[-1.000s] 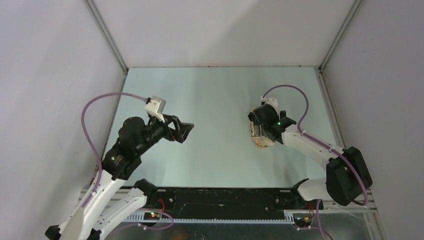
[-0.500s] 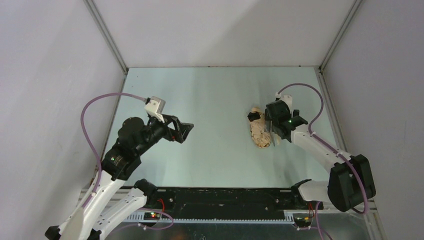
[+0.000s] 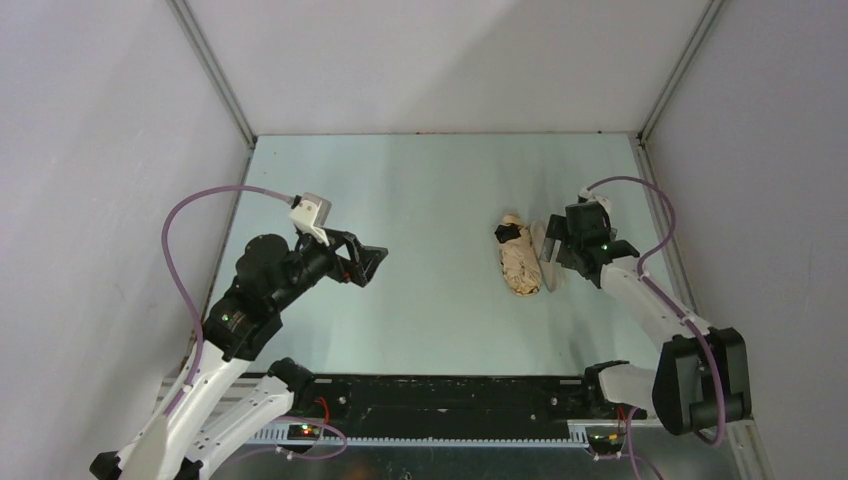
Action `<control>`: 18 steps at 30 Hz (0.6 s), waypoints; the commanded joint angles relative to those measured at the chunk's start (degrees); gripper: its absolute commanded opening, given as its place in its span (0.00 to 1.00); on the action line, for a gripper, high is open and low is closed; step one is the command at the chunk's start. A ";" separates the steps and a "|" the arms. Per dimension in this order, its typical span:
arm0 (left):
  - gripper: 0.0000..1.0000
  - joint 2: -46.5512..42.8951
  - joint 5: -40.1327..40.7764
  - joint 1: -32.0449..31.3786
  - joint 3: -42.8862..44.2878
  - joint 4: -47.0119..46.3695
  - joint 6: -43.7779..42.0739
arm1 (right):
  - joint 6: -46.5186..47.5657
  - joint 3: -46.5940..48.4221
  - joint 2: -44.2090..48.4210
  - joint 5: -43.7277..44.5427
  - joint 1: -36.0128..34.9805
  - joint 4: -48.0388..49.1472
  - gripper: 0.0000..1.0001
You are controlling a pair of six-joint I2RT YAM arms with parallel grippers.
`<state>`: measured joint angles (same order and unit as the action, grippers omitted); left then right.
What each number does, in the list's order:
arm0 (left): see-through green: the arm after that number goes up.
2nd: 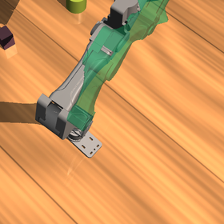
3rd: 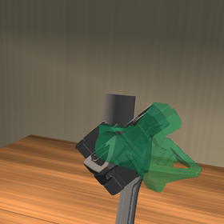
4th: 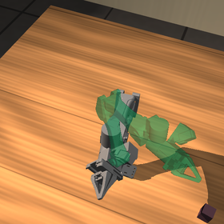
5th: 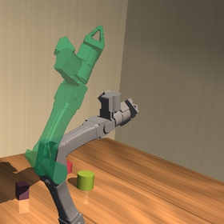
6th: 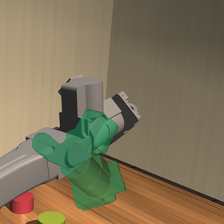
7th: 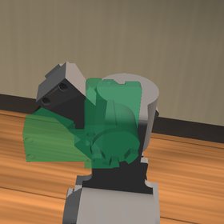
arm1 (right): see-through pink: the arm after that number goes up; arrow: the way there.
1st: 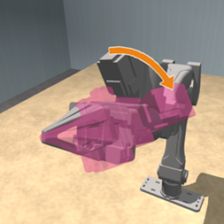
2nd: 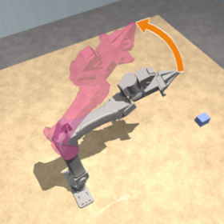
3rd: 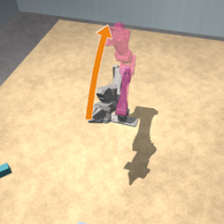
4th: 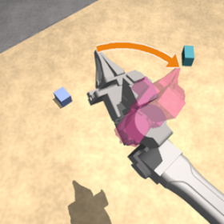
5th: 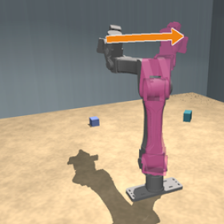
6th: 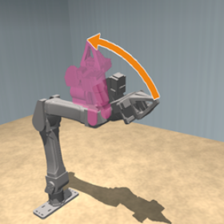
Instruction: Open the umbrella
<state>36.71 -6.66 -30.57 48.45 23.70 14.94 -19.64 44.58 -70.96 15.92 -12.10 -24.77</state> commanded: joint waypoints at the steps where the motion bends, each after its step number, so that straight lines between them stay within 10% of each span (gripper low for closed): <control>1: 1.00 -0.18 -0.82 0.47 1.03 -1.15 -0.79 | -1.37 0.06 7.05 -2.26 0.45 1.80 0.98; 10: 1.00 0.13 -0.86 0.43 1.04 -1.19 -0.79 | 2.72 -2.20 22.02 -14.63 -3.05 4.69 0.98; 18: 1.00 0.36 -1.31 0.52 0.95 -1.59 -0.62 | 6.69 0.03 15.78 -12.57 -16.11 5.03 0.94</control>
<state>36.80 -6.83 -30.44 48.45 23.70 14.96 -15.75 42.85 -50.15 3.55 -24.67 -20.53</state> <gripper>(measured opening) 0.996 0.949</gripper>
